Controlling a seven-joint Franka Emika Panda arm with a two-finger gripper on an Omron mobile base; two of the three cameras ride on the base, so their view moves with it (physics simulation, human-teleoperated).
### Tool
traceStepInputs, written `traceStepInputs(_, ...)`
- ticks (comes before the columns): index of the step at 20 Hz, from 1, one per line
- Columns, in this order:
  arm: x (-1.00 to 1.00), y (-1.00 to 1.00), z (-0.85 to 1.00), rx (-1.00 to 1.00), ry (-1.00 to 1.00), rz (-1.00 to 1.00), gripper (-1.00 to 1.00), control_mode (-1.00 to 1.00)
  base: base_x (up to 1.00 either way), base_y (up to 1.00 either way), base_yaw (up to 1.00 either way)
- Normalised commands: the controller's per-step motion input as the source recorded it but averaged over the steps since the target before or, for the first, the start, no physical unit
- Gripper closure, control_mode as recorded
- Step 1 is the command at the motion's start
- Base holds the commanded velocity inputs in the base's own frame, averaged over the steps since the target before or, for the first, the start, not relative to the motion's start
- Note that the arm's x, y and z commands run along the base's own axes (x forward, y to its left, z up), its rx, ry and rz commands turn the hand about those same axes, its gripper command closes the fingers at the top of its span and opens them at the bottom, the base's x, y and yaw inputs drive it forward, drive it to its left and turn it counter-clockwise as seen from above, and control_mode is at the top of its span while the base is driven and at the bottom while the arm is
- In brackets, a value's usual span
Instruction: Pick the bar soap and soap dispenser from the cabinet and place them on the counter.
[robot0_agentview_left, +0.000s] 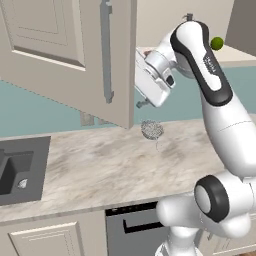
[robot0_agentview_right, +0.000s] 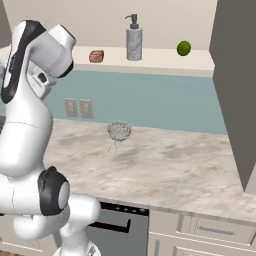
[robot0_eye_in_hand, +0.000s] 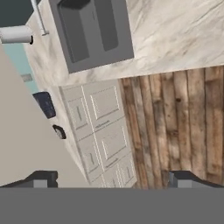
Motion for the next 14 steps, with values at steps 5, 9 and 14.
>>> traceStepInputs(5,0.05,0.48,0.01,-0.01,0.08,0.02,-1.0,-1.0,0.0,0.0,0.0)
traceStepInputs(9,0.07,0.4,0.09,0.08,0.02,0.03,-1.0,-1.0,0.0,0.0,0.0)
traceStepInputs(14,0.03,0.35,0.08,0.13,0.02,0.04,-1.0,-1.0,0.0,0.0,0.0)
